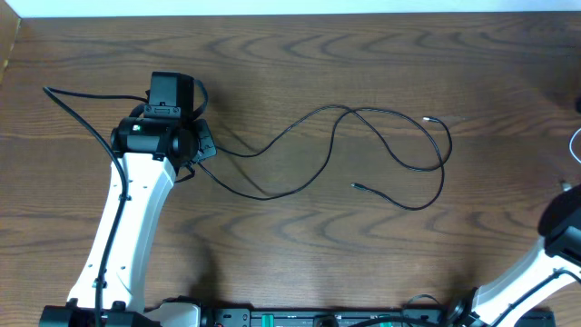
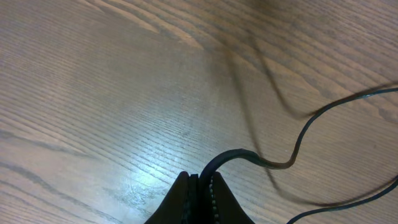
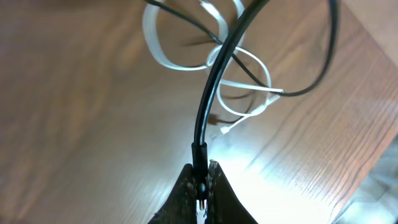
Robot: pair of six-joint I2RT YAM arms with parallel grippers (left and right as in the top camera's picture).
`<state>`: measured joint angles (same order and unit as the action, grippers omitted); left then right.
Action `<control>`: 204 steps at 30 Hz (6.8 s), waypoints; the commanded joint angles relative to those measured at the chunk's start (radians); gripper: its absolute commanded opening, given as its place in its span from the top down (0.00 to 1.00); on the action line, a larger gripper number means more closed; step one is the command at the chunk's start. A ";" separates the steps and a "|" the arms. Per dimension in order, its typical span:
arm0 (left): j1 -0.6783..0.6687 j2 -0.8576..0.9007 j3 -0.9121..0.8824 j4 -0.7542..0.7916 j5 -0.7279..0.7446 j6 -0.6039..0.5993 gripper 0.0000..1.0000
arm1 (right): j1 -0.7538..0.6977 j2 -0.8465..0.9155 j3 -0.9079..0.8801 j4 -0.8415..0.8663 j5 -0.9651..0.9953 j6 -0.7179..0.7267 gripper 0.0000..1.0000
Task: Untangle cables
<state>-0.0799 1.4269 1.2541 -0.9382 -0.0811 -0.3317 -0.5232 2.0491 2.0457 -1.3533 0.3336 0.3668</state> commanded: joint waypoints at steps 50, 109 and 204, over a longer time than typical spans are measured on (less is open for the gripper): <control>-0.001 0.003 -0.001 0.026 0.037 0.017 0.93 | 0.730 -0.051 -0.384 0.257 -0.699 -0.467 0.25; -0.001 -0.001 -0.001 0.153 0.030 0.013 0.34 | 0.837 0.111 -0.268 0.430 -0.524 -1.240 0.03; -0.001 -0.001 -0.001 0.118 0.030 0.013 0.34 | 0.008 -0.115 -0.266 0.372 -0.251 -0.188 0.99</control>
<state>-0.0807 1.4269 1.2526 -0.8150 -0.0536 -0.3275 -0.4744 1.8820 1.7782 -0.9752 0.2283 0.1616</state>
